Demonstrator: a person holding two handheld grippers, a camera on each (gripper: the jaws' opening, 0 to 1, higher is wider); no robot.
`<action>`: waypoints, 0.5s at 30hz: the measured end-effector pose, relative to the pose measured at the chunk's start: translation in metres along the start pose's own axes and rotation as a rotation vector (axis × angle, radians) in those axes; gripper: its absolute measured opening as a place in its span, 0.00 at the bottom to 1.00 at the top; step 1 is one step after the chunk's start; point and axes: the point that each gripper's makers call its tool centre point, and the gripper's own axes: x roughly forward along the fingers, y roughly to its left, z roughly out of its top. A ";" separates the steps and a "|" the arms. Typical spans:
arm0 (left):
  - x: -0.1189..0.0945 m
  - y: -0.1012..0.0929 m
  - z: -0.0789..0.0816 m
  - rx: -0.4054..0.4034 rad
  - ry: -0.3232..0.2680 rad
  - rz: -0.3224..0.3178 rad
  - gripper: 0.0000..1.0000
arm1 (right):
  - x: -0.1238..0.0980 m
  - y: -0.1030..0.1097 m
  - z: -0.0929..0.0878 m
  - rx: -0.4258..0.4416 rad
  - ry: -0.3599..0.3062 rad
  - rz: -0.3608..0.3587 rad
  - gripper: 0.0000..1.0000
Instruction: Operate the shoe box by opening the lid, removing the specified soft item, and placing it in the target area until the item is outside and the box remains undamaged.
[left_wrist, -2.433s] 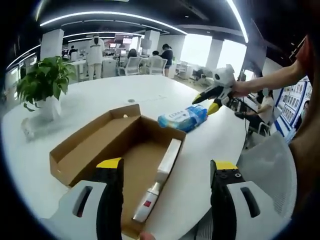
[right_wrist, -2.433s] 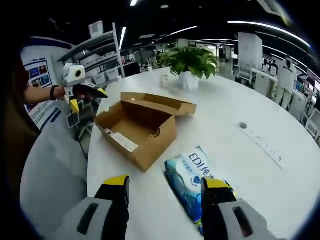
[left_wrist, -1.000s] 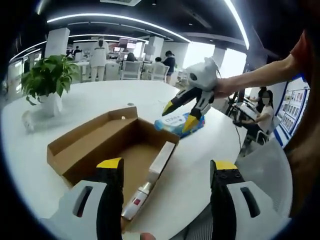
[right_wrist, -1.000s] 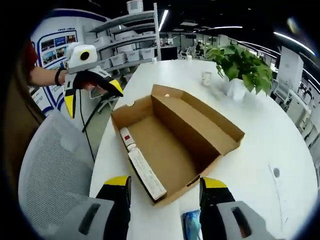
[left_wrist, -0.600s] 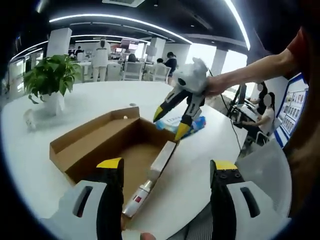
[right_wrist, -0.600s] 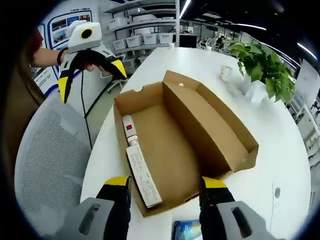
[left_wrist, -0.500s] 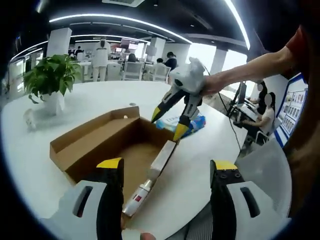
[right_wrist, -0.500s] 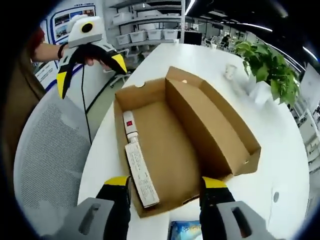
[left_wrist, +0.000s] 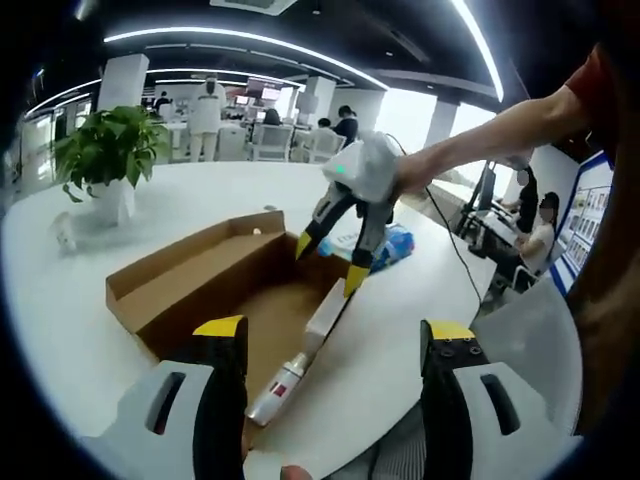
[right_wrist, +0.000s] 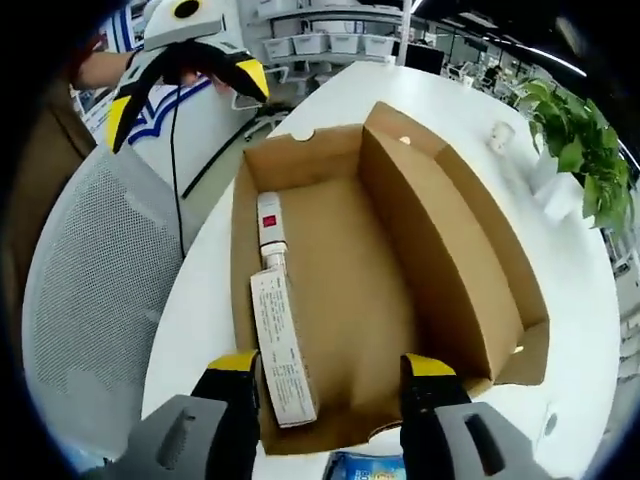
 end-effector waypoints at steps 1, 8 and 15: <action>-0.001 0.000 0.000 -0.002 -0.001 0.002 0.70 | 0.001 0.001 0.001 -0.006 0.005 0.003 0.53; -0.003 0.002 -0.003 -0.006 0.002 0.007 0.70 | 0.015 0.000 0.000 -0.047 0.043 0.033 0.52; -0.003 0.002 -0.002 -0.009 -0.004 0.008 0.70 | 0.016 -0.002 0.003 -0.067 0.044 0.033 0.53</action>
